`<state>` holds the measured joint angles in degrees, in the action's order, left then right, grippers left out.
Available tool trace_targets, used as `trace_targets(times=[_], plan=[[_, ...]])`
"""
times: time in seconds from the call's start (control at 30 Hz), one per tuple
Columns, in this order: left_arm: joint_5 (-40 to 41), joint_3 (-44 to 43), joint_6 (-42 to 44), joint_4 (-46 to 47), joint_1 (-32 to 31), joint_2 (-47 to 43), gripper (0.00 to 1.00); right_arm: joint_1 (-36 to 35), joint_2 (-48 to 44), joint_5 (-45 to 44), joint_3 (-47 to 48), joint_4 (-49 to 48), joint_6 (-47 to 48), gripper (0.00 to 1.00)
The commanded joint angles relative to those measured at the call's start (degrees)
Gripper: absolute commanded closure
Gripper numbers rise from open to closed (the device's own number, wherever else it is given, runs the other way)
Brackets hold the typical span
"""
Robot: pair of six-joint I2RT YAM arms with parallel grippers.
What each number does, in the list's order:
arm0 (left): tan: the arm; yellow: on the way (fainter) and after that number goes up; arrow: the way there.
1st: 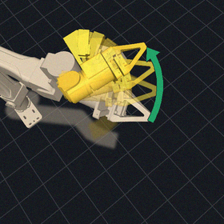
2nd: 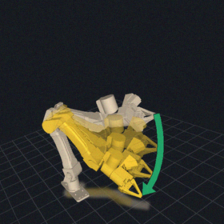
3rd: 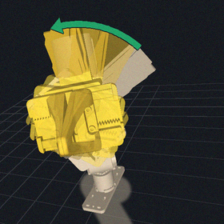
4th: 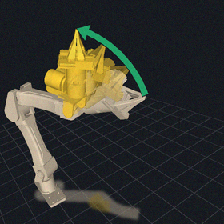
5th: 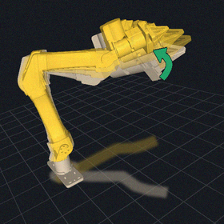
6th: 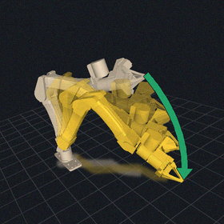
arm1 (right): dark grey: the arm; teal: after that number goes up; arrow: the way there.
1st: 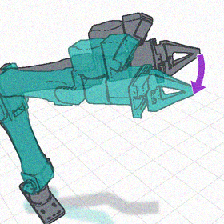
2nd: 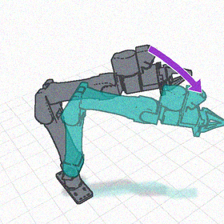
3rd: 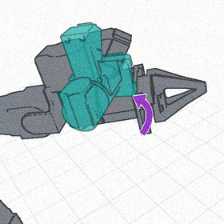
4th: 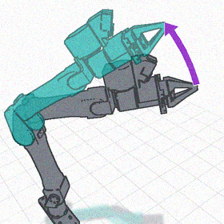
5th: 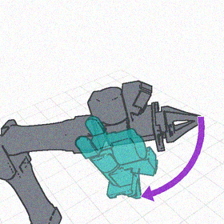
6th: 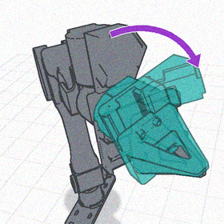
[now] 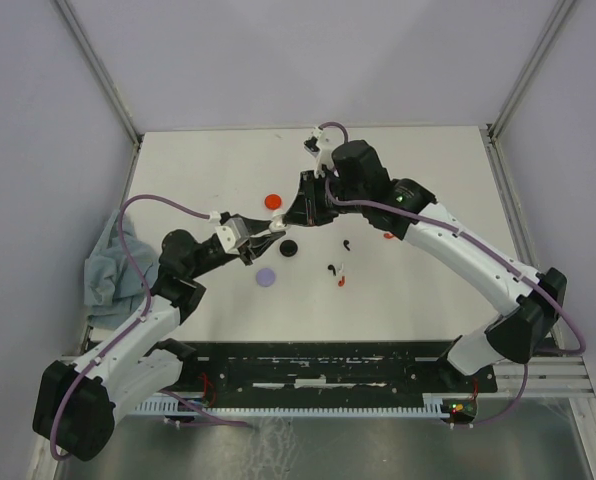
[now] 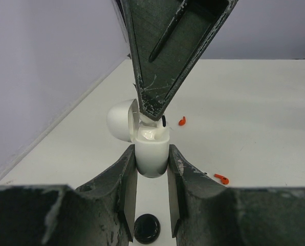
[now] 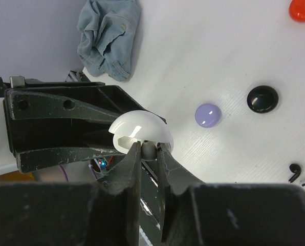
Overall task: Insert the wireless bluetooth earbuds into the charging case
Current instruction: Place the earbud in the charging case.
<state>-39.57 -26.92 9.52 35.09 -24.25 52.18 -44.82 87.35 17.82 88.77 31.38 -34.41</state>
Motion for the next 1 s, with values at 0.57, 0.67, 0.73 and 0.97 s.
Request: trace_targets(times=[0.57,0.67,0.73,0.97], plan=[[-7.01,-1.59,-3.08,5.37,-0.25,0.34,0.97,0.06,-7.38,6.94,-0.54,-2.49,13.23,0.92],[-7.65,-1.88,-3.98,6.29,-0.23,0.63,0.97,-0.17,-7.04,7.92,-0.64,-2.49,14.15,0.93],[-8.08,-2.20,-4.45,6.48,-0.25,0.92,0.97,-0.35,-6.94,7.95,-0.71,-2.31,14.73,0.93],[-8.59,-2.43,-5.95,7.75,-0.24,1.31,0.97,-0.97,-6.14,7.63,-0.84,-1.37,16.33,0.93]])
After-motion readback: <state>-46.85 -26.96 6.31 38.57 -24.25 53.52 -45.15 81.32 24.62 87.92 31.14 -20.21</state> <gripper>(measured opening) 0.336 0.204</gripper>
